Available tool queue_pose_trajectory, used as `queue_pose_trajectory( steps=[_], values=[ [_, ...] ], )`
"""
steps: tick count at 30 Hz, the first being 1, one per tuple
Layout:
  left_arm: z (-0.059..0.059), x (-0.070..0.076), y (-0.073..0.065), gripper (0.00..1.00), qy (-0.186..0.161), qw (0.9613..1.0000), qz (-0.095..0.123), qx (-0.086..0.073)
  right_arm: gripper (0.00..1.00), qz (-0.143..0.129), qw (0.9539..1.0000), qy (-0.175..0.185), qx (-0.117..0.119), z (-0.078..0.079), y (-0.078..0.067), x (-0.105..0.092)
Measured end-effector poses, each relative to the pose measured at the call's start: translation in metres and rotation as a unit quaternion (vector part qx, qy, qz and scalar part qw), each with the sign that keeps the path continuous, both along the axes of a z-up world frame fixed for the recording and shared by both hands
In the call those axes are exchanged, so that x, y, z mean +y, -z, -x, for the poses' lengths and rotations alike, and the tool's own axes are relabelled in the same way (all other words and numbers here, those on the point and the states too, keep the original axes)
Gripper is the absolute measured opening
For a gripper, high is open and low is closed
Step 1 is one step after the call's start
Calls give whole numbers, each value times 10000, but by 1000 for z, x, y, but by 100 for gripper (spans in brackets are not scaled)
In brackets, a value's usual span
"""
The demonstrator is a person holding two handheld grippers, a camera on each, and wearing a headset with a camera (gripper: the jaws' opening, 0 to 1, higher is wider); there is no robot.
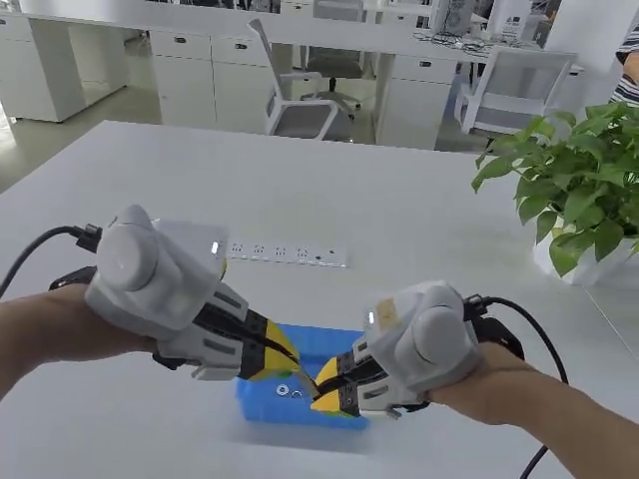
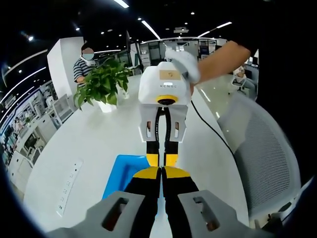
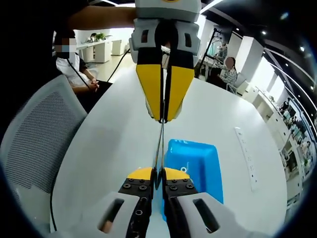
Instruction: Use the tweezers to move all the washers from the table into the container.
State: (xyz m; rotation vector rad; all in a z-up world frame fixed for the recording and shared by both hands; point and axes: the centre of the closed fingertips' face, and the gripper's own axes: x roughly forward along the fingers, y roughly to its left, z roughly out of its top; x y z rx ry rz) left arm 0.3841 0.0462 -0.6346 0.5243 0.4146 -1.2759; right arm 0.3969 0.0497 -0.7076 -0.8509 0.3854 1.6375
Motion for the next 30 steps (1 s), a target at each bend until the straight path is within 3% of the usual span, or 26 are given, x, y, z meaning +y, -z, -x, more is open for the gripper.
queue_pose_trajectory(
  steps=[11, 15, 21, 27, 30],
  values=[
    [17, 7, 36, 5, 65, 9991, -361, 226, 7, 374, 9992, -124, -41, 15, 23, -11],
    [18, 13, 51, 5, 86, 9979, -558, 302, 7, 445, 9989, -112, 1, 20, 29, -12],
    [17, 17, 68, 5, -3, 9976, -562, 416, 7, 557, 9984, -45, -70, 22, 43, -14],
    [21, 21, 92, 5, -23, 9957, -788, 484, 7, 716, 9972, -70, -214, 25, 60, -13],
    [20, 24, 104, 5, -96, 9949, -830, 561, 7, 745, 9971, -25, -169, 25, 68, -13]
  ],
)
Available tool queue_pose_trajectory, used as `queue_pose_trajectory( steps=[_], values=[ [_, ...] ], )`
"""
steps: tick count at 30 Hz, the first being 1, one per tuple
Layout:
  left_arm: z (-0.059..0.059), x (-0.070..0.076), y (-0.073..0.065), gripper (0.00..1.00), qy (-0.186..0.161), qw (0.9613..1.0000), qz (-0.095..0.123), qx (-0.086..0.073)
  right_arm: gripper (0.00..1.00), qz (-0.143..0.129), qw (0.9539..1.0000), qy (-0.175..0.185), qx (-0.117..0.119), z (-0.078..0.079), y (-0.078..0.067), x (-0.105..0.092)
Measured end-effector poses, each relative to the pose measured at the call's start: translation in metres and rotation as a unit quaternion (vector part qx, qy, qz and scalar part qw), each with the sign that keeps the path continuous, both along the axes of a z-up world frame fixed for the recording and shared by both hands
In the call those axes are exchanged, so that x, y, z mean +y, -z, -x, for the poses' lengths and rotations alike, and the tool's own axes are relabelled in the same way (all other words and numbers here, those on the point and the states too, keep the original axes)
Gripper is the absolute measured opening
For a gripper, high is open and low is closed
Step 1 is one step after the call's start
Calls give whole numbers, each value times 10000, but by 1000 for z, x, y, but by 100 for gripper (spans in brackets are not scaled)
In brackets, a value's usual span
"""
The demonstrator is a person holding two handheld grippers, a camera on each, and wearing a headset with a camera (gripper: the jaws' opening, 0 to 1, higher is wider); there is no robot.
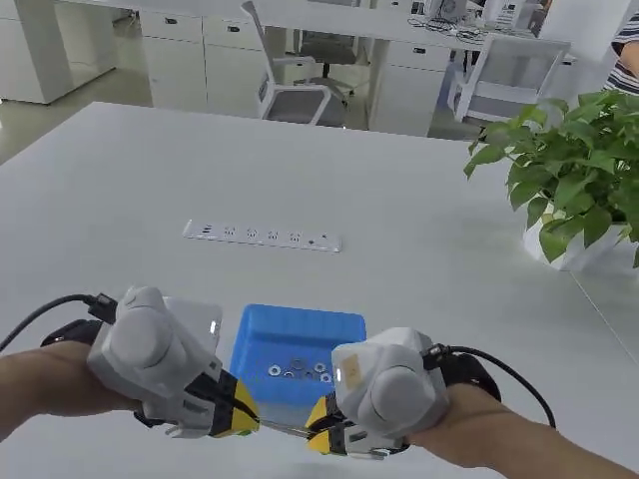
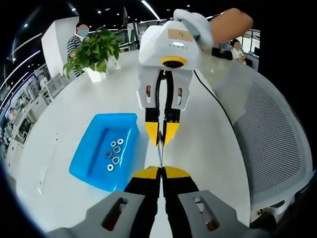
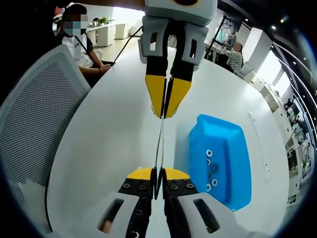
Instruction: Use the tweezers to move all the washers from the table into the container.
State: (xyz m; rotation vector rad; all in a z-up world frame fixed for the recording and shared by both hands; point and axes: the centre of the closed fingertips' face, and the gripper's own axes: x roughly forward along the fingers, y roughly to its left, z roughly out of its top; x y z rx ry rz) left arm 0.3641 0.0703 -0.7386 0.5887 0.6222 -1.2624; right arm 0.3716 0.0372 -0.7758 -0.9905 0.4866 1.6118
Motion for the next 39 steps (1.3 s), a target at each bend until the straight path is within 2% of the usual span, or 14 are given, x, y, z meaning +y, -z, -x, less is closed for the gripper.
queue_pose_trajectory(
  steps=[9, 16, 18, 24, 30, 39],
  values=[
    [4, 5, 26, 5, -79, 9997, -149, 201, 7, 162, 9998, 51, 114, 5, 16, 0],
    [2, 6, 40, 5, -59, 9991, -339, 265, 8, 237, 9995, 135, 183, 5, 21, -2],
    [5, 6, 43, 5, -26, 9988, -387, 315, 8, 279, 9991, 126, 281, 8, 24, -3],
    [12, 7, 51, 5, 60, 9977, -512, 447, 8, 308, 9990, 70, 310, 14, 28, -3],
    [17, 8, 55, 5, 65, 9970, -538, 545, 8, 334, 9988, 51, 362, 19, 31, -3],
    [21, 8, 63, 5, 99, 9961, -639, 604, 10, 343, 9986, 52, 409, 22, 32, -3]
  ],
)
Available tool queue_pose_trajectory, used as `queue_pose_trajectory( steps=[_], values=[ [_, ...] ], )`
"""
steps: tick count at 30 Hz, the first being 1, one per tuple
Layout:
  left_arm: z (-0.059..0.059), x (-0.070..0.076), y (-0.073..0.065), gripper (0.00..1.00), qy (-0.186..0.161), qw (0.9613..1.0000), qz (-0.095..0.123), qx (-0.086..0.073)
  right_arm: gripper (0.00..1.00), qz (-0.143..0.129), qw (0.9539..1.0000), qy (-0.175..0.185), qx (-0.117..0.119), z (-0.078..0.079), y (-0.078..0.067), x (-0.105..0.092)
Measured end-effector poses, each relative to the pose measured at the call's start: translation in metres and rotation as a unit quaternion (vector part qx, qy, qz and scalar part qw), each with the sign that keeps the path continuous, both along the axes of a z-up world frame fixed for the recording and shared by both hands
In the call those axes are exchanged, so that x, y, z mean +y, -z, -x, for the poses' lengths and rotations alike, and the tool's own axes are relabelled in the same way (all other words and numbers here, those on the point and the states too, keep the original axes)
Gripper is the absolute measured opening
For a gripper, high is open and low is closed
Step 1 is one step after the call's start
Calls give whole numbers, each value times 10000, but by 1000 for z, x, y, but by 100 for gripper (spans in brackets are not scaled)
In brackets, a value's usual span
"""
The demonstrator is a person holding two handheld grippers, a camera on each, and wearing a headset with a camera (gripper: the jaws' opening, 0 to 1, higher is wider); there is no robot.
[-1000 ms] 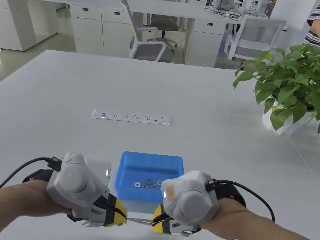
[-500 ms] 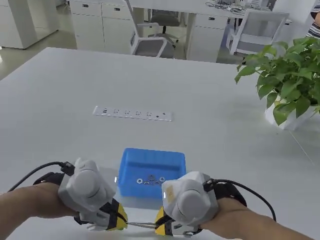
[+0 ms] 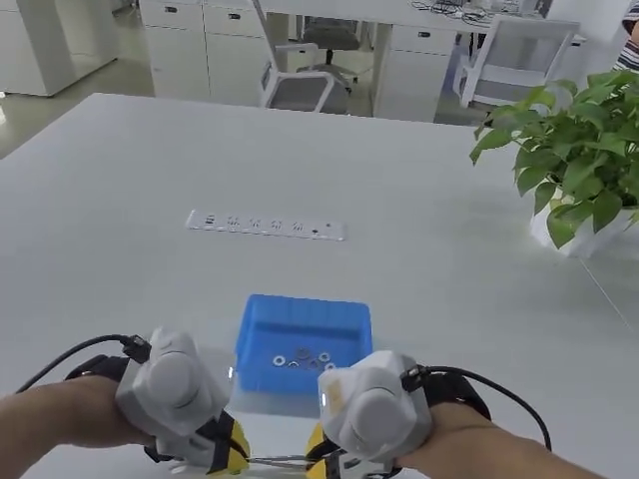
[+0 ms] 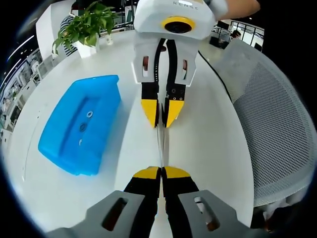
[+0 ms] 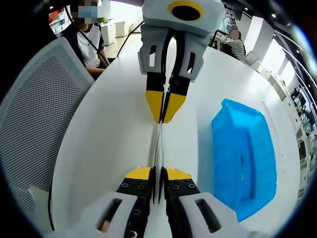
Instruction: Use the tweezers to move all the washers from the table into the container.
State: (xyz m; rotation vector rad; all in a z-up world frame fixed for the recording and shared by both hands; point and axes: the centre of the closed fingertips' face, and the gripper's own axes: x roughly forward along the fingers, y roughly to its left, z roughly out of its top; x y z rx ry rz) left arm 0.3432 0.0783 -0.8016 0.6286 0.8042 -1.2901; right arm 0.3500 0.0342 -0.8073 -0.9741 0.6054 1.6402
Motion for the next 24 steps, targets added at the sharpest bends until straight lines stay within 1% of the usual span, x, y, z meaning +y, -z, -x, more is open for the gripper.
queue_pose_trajectory(
  steps=[2, 6, 10, 12, 13, 17, 20, 24],
  values=[
    [1, -1, 2, 5, 18, 10000, -29, 2, 11, 10, 10000, 65, 52, 0, 0, -1],
    [1, -2, 5, 5, 53, 9999, -100, -6, 11, -6, 9999, 82, 68, 1, 0, -1],
    [-2, -2, 5, 5, -23, 10000, -50, -7, 12, -50, 9997, 206, 123, 0, 0, -2],
    [-1, -2, 5, 6, -41, 10000, -51, 4, 12, -87, 9997, 214, 98, 1, -1, -2],
    [0, -3, 5, 6, -61, 10000, -34, 65, 12, -96, 9997, 222, 91, 1, 0, -2],
    [-1, -2, 5, 6, -31, 10000, -60, 18, 13, -106, 9997, 210, 47, 1, -1, -2],
    [0, -1, 5, 7, -29, 10000, -81, -10, 16, -118, 9996, 244, 4, 0, -1, -2],
    [2, 3, 4, 12, -41, 9999, -119, -56, 21, -94, 9994, 330, -71, -1, -3, -5]
  ],
)
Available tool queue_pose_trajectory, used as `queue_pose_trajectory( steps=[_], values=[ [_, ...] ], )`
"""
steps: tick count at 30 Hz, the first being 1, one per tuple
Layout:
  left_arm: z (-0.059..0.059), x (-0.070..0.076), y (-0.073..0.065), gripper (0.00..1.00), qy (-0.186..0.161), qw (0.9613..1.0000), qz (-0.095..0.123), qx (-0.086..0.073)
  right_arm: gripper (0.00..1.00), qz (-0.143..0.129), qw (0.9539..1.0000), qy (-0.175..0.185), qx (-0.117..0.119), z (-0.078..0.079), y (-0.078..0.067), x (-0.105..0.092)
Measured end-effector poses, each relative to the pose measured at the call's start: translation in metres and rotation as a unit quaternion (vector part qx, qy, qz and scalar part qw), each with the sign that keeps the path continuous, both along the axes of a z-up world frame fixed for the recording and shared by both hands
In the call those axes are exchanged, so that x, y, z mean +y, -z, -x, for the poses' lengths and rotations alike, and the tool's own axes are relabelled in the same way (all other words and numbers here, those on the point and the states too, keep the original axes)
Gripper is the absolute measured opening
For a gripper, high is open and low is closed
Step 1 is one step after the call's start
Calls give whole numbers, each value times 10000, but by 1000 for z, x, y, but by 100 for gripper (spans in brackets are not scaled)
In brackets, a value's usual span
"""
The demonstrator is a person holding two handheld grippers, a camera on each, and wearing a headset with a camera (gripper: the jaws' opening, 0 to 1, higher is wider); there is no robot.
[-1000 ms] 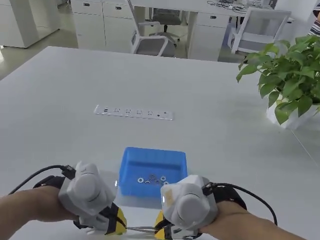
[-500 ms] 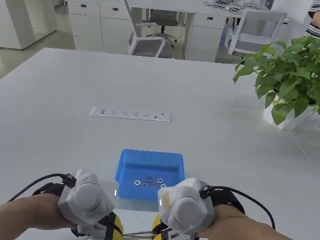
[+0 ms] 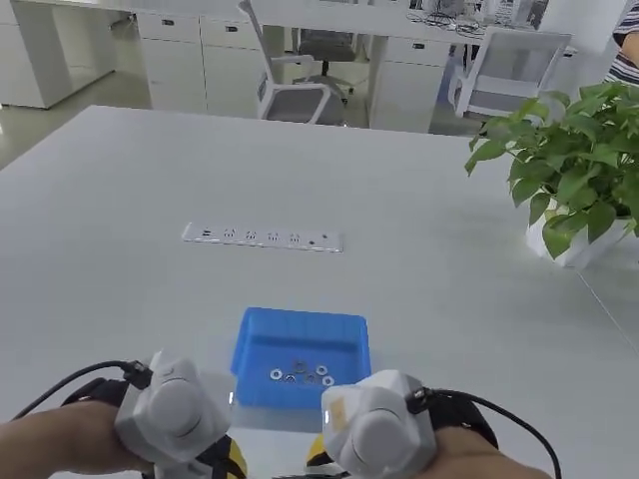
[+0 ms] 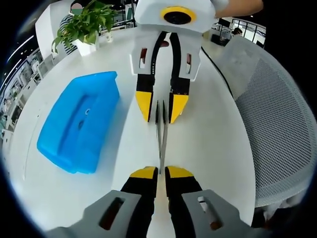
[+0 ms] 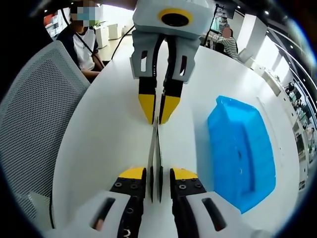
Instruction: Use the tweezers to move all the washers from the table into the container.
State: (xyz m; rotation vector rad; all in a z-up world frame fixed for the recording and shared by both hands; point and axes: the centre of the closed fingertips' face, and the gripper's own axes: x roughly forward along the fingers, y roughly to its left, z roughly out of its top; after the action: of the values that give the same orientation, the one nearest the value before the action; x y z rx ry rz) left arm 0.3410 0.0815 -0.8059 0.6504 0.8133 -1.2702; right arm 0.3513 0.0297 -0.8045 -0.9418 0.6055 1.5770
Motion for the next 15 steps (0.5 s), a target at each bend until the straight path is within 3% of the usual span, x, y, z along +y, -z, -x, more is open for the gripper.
queue_pose_trajectory(
  steps=[2, 4, 7, 10, 12, 15],
  values=[
    [0, 2, -1, 16, -44, 10000, -5, -27, 24, -68, 9996, 261, 41, -2, -3, -2],
    [0, 5, -5, 22, -197, 9998, 51, -42, 25, -127, 9995, 283, 37, -2, -6, -3],
    [-2, 8, -12, 26, -470, 9985, 254, -111, 29, -281, 9975, 641, 37, -6, -15, -11],
    [-5, 14, -21, 32, -945, 9941, 518, -125, 35, -525, 9922, 1126, 59, -14, -26, -20],
    [-8, 17, -28, 36, -1120, 9910, 690, -251, 39, -671, 9877, 1408, 67, -19, -33, -28],
    [-8, 21, -39, 40, -1425, 9856, 852, -315, 45, -910, 9792, 1812, -41, -30, -47, -41]
  ],
)
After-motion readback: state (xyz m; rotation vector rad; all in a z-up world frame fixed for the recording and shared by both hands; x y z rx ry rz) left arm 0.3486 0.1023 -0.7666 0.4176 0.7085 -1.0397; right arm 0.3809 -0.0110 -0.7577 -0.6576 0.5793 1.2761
